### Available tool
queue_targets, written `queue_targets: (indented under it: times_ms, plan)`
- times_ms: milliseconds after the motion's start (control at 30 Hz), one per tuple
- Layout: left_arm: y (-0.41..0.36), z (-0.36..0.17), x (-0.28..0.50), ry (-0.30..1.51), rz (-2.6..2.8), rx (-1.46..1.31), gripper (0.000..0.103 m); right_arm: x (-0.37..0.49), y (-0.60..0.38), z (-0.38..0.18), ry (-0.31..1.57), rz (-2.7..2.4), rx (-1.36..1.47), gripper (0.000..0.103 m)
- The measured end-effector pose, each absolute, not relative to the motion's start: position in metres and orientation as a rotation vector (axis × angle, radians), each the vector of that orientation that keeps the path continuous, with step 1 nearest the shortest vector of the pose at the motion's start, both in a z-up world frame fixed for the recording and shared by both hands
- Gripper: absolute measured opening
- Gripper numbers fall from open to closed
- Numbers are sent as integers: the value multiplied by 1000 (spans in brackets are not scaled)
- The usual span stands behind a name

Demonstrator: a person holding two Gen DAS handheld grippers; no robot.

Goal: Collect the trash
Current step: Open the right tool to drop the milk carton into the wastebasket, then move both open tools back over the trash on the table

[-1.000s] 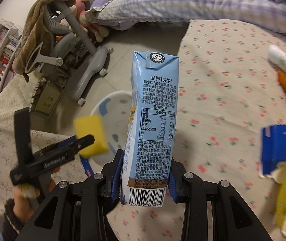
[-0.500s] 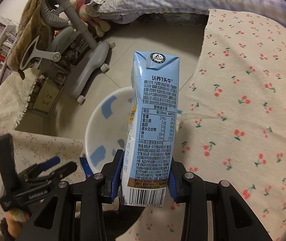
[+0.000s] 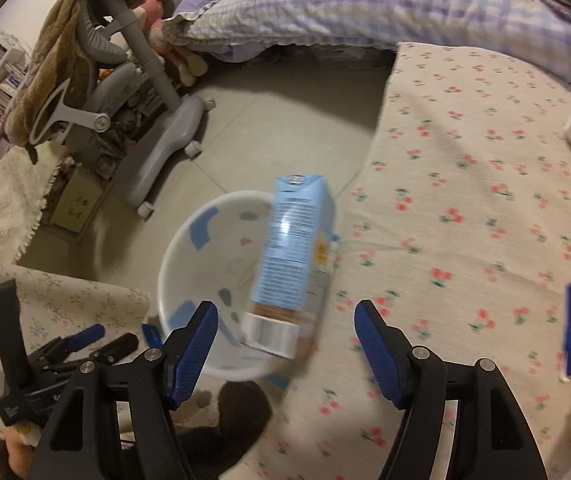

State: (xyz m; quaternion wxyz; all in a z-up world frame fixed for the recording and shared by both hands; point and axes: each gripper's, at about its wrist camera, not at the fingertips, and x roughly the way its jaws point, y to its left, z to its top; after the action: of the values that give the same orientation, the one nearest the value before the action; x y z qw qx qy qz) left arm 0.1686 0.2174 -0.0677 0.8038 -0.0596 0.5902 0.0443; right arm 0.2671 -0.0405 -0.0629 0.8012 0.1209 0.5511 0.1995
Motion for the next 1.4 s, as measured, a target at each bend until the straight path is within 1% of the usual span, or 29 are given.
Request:
queue_targets:
  times_ms: [67, 167, 300, 500, 833, 1133, 1400]
  plan:
    - [214, -67, 168, 1264, 91, -129, 96, 262, -49, -60, 1188, 408, 247, 73]
    - [207, -63, 166, 1254, 74, -140, 98, 253, -61, -52, 1185, 383, 218, 75]
    - [191, -58, 166, 1256, 40, -147, 99, 236, -84, -42, 1181, 377, 182, 79]
    - [158, -50, 164, 1268, -41, -160, 99, 206, -126, -24, 1155, 358, 137, 80]
    - [80, -38, 161, 1260, -173, -68, 99, 173, -213, -1, 1101, 262, 202, 81]
    - [16, -35, 162, 1267, -272, -19, 99, 161, -296, -11, 1111, 76, 268, 81]
    - [-7, -37, 160, 1268, -284, 15, 99, 160, -355, -33, 1171, -58, 355, 81]
